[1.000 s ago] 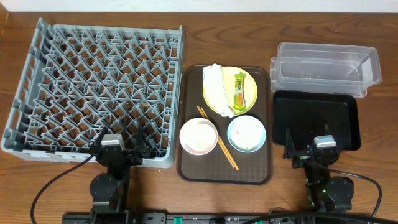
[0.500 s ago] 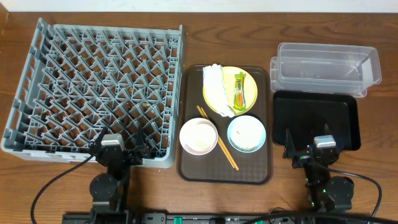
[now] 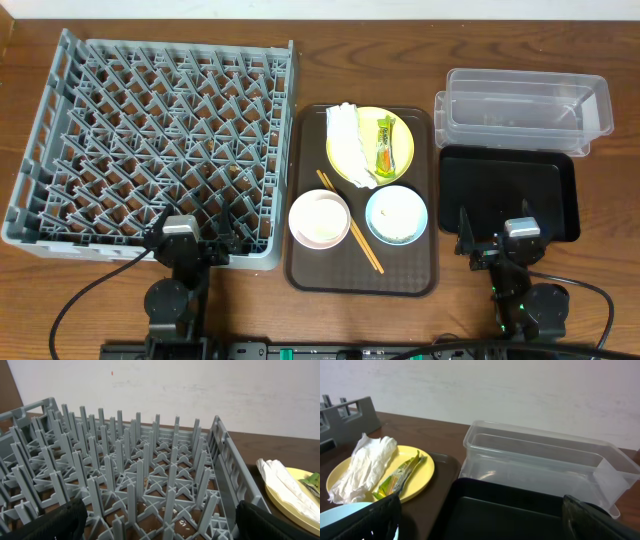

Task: Sort waste into correct bins and load items into the dishwasher

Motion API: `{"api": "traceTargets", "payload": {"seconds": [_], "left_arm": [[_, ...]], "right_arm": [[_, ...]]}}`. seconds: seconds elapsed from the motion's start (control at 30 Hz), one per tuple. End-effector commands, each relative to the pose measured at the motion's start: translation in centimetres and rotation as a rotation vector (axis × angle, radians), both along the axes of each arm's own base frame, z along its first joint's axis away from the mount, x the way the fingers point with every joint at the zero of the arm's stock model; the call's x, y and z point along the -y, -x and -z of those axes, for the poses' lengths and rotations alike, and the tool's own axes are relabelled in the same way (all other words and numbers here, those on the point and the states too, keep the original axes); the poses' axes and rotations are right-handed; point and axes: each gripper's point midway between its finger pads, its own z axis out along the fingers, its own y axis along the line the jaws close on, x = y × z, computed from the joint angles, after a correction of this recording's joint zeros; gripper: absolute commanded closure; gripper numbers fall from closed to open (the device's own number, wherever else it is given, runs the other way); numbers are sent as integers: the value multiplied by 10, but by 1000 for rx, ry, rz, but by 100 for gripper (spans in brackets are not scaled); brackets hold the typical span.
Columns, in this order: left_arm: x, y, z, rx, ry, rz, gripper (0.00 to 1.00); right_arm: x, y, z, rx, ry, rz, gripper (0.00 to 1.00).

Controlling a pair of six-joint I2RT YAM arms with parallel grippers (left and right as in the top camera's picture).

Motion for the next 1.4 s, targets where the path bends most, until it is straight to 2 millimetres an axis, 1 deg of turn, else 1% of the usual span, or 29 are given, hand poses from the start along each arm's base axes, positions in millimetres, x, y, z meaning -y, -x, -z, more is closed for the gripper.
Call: {"api": "traceTargets", "payload": {"seconds": [0.0,0.47,0.6,1.0,1.27,1.37], "left_arm": [[-2,1,16,-51,2,-13,3],[-2,1,16,-51,2,-13,2],[-2,1,16,-51,2,-13,3],[-2,1,16,-51,2,-13,3],[-2,1,15,-50,2,-12,3],[-2,2,11,-47,14,-14,3]], "right_arm": [[2,0,2,-7,6,7,1],[2,0,2,-7,7,8,1],[11,-1,1,-2,17,57,1],[11,-1,1,-2,16,56,1],[10,-1,0,-4,-82,61,1],[10,0,-6,5,-89,62,1]]}}
